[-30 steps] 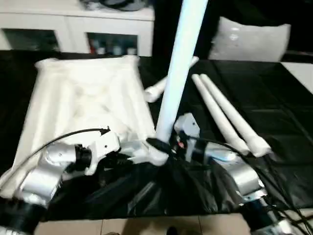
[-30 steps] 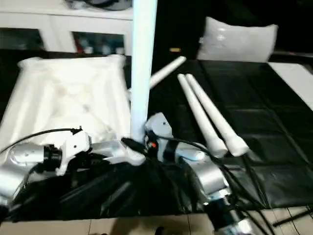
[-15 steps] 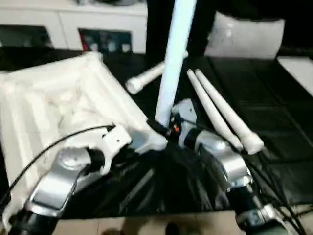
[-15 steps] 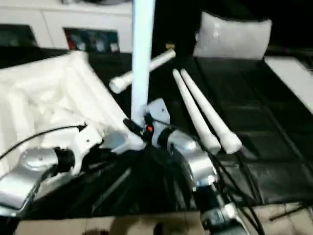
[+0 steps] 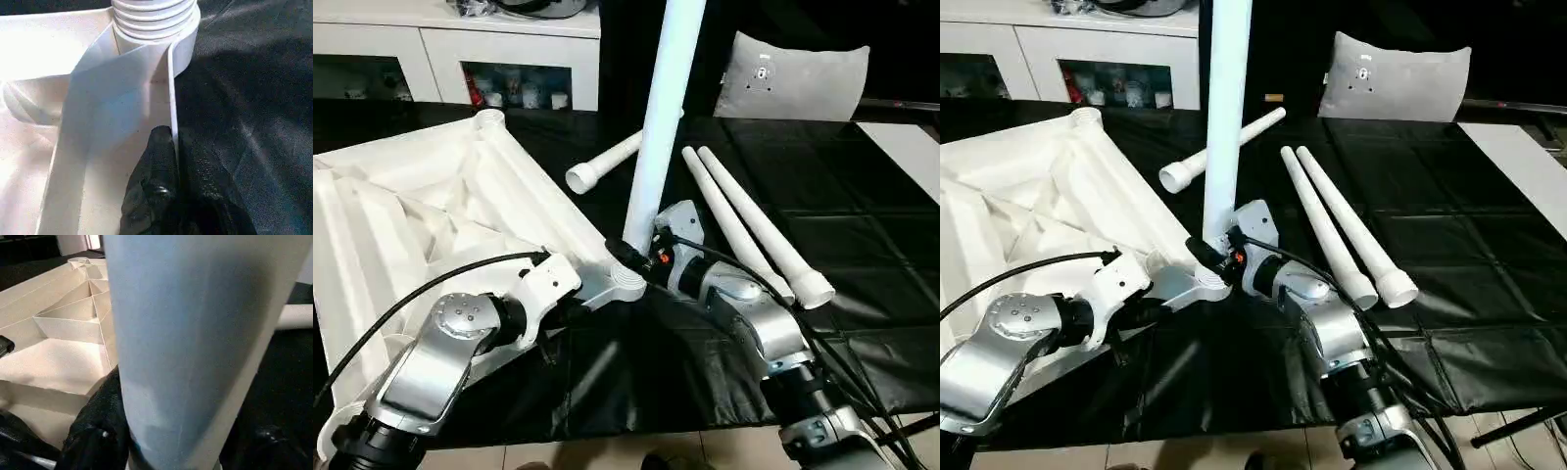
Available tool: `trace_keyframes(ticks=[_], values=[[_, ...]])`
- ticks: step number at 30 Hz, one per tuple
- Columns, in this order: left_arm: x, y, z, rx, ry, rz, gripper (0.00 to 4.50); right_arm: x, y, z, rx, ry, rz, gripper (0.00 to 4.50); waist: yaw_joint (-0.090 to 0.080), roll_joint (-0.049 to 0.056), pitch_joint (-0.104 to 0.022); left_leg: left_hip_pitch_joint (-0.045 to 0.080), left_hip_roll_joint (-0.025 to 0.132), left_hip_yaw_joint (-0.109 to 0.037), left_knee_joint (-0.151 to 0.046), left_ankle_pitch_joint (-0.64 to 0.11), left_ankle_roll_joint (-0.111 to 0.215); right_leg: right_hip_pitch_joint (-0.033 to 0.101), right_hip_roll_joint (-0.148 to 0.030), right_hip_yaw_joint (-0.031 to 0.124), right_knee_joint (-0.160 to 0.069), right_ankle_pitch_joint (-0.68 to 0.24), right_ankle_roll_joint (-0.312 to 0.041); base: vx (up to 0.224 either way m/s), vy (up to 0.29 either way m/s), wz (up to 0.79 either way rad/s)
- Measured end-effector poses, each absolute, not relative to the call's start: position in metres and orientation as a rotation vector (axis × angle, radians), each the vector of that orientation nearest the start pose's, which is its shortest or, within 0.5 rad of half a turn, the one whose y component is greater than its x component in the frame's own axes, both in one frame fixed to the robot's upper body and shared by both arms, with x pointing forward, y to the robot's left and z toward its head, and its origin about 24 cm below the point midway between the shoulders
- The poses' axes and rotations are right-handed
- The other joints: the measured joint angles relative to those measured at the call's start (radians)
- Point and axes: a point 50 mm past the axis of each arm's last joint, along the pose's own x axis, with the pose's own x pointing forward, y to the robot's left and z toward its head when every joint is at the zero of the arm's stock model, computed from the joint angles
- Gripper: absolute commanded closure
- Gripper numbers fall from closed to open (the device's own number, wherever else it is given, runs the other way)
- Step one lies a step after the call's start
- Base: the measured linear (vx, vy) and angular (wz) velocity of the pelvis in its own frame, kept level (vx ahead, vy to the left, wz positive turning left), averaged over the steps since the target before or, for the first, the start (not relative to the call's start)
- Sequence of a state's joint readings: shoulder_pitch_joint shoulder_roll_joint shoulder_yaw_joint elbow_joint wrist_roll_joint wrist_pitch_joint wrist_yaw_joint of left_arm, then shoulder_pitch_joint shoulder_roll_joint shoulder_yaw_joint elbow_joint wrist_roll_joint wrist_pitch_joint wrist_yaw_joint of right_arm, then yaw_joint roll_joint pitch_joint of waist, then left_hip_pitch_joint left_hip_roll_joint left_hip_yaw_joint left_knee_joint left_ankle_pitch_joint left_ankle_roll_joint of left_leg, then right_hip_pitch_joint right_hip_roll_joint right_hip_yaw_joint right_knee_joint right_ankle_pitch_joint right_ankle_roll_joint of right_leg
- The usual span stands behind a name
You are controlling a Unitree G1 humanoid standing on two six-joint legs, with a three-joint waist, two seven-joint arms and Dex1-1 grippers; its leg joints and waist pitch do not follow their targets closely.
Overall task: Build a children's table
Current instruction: Insert table leg to table base
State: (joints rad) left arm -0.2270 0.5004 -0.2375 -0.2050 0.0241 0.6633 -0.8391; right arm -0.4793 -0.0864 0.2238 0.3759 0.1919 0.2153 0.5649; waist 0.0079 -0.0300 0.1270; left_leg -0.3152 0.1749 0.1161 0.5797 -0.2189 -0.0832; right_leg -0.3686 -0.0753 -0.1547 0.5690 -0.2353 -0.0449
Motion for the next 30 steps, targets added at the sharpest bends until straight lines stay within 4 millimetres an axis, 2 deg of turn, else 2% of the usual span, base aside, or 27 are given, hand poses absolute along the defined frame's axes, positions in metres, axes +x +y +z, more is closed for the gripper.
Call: trace_keyframes(ticks=[1, 3, 5, 10, 12, 14, 15, 17, 20, 24, 30], values=[[0.260, 0.151, 0.071, 0.442, 0.493, -0.919, 4.50, 0.316, -0.063, 0.058, 0.008, 0.189, 0.860, 2.05, 0.002, 0.000, 0.001, -0.001, 0.000, -0.001, -0.002, 0.000, 0.000, 0.000, 0.000, -0.001, -0.003, 0.000, 0.000, 0.000, 0.000, 0.00], [0.261, 0.150, 0.070, 0.448, 0.477, -0.926, 4.50, 0.316, -0.064, 0.058, 0.015, 0.178, 0.854, 1.59, 0.006, 0.001, 0.001, -0.002, 0.000, 0.001, -0.005, 0.000, 0.000, 0.001, 0.000, 0.000, -0.007, 0.000, 0.000, 0.000, 0.000, 0.00], [0.261, 0.151, 0.070, 0.456, 0.461, -0.943, 4.50, 0.315, -0.065, 0.056, 0.017, 0.182, 0.856, 1.42, 0.011, 0.005, 0.004, -0.004, 0.000, 0.002, -0.005, 0.000, 0.000, 0.000, 0.000, 0.001, -0.008, 0.000, 0.000, 0.000, 0.000, 0.00], [0.261, 0.153, 0.073, 0.476, 0.437, -0.981, 4.50, 0.312, -0.070, 0.043, 0.022, 0.222, 0.865, 1.04, 0.030, 0.004, 0.002, -0.011, 0.000, 0.009, -0.001, 0.001, 0.000, -0.003, -0.001, 0.009, -0.007, 0.040, -0.008, 0.000, 0.000, 0.00], [0.260, 0.154, 0.075, 0.478, 0.428, -1.003, 4.50, 0.311, -0.073, 0.043, 0.015, 0.205, 0.883, 0.87, 0.034, 0.002, -0.001, -0.018, 0.000, 0.016, 0.001, 0.004, -0.001, -0.013, -0.001, 0.019, -0.003, 0.068, -0.008, 0.062, -0.024, 0.06], [0.260, 0.154, 0.076, 0.478, 0.417, -1.032, 4.50, 0.308, -0.079, 0.042, -0.001, 0.198, 0.907, 0.75, 0.042, 0.001, -0.003, -0.017, 0.002, 0.027, 0.001, 0.008, -0.001, -0.021, -0.001, 0.032, 0.013, 0.071, -0.002, 0.083, -0.033, 0.11], [0.260, 0.154, 0.076, 0.479, 0.410, -1.046, 4.50, 0.307, -0.081, 0.042, 0.003, 0.190, 0.917, 0.70, 0.049, 0.003, -0.005, -0.020, 0.003, 0.033, -0.002, 0.009, 0.000, -0.029, -0.001, 0.034, 0.019, 0.066, -0.004, 0.095, -0.033, 0.07], [0.262, 0.155, 0.078, 0.479, 0.399, -1.077, 4.50, 0.305, -0.086, 0.044, -0.003, 0.171, 0.942, 0.40, 0.054, 0.005, -0.007, -0.032, 0.003, 0.033, -0.002, 0.012, 0.005, -0.040, -0.001, 0.036, 0.030, 0.058, -0.011, 0.047, -0.017, 0.03], [0.263, 0.156, 0.080, 0.486, 0.389, -1.125, 4.50, 0.299, -0.098, 0.045, -0.017, 0.155, 0.974, 0.22, 0.055, 0.004, -0.008, -0.037, 0.003, 0.032, 0.002, 0.011, 0.007, -0.050, 0.000, 0.038, 0.041, 0.053, -0.018, 0.000, 0.000, 0.00], [0.265, 0.160, 0.079, 0.499, 0.393, -1.172, 4.50, 0.290, -0.115, 0.043, -0.053, 0.155, 1.025, 0.10, 0.054, 0.004, -0.008, -0.042, 0.006, 0.032, 0.008, 0.011, 0.007, -0.050, 0.000, 0.037, 0.042, 0.053, -0.015, 0.000, 0.000, 0.00], [0.265, 0.166, 0.075, 0.511, 0.406, -1.229, 4.50, 0.281, -0.131, 0.047, -0.119, 0.161, 1.114, 0.10, 0.054, 0.004, -0.008, -0.033, 0.013, 0.038, 0.013, 0.013, -0.003, -0.038, 0.001, 0.037, 0.042, 0.055, -0.005, -0.025, -0.002, 0.01]])
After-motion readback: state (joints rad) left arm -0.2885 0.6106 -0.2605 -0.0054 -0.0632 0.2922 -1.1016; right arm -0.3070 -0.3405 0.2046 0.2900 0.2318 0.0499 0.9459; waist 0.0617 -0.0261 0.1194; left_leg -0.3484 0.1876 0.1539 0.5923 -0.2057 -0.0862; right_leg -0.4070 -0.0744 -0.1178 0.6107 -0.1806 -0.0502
